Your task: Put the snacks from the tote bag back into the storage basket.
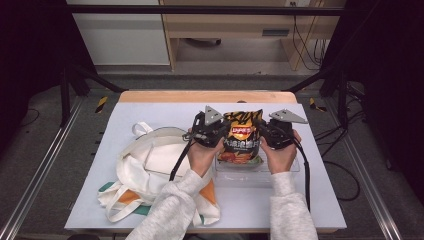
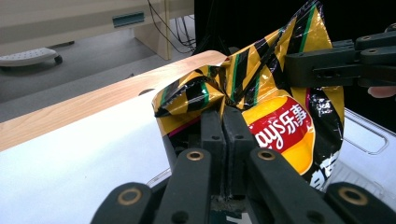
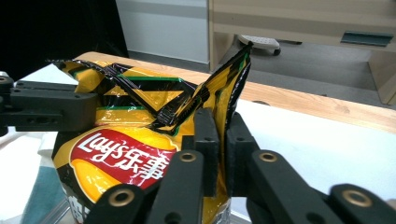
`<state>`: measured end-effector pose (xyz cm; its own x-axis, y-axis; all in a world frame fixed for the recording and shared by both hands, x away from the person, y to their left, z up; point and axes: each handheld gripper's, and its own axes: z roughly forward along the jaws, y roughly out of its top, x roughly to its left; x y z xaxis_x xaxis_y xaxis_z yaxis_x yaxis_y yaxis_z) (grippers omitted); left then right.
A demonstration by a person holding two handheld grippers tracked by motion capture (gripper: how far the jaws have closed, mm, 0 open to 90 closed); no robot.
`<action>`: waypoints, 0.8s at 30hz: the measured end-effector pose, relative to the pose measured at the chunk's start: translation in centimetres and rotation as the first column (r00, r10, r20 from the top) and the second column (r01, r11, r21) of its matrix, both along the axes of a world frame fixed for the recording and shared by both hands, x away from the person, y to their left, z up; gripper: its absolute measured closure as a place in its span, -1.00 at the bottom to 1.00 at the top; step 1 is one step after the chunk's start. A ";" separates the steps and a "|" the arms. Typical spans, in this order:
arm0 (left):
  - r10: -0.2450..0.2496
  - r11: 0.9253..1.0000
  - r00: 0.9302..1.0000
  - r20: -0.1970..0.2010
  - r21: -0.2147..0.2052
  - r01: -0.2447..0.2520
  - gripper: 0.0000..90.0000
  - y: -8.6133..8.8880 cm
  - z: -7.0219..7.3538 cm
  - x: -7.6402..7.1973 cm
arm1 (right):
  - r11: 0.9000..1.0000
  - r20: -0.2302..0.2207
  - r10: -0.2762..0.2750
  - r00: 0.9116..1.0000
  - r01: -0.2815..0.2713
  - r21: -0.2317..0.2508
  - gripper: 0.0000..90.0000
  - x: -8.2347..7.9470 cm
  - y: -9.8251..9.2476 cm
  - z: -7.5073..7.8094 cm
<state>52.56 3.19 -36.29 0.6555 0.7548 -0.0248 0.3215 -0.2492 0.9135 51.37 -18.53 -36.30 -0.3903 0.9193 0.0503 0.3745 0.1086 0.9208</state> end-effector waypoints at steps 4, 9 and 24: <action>0.020 1.000 1.000 0.003 -0.004 -0.020 0.79 0.1 0.1 0.2 | 1.000 0.004 -0.010 1.000 0.010 -0.003 0.68 0.2 0.1 -0.1; 0.038 0.999 0.999 -0.002 -0.013 -0.038 0.58 0.4 0.2 0.3 | 0.999 0.018 -0.044 0.999 0.044 0.000 0.27 0.5 -0.2 0.0; -0.022 0.999 0.999 0.041 -0.047 0.024 -0.24 4.1 2.1 -0.6 | 0.997 0.112 -0.048 0.993 0.041 0.069 -0.32 -1.7 -1.3 2.8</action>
